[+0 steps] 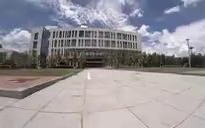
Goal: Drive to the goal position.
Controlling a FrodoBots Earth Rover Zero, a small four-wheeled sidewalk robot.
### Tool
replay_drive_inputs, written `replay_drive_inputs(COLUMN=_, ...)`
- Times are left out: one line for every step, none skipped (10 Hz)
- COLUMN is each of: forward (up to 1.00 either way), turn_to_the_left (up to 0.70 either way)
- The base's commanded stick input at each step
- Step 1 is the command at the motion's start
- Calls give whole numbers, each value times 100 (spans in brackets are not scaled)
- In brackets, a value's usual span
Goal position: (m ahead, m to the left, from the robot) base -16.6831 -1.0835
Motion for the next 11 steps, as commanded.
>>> replay_drive_inputs(forward=70, turn_to_the_left=0)
replay_drive_inputs(forward=70, turn_to_the_left=0)
replay_drive_inputs(forward=70, turn_to_the_left=0)
replay_drive_inputs(forward=70, turn_to_the_left=0)
replay_drive_inputs(forward=70, turn_to_the_left=7)
replay_drive_inputs(forward=70, turn_to_the_left=9)
replay_drive_inputs(forward=70, turn_to_the_left=6)
replay_drive_inputs(forward=70, turn_to_the_left=7)
replay_drive_inputs(forward=70, turn_to_the_left=10)
replay_drive_inputs(forward=70, turn_to_the_left=-22)
replay_drive_inputs(forward=70, turn_to_the_left=1)
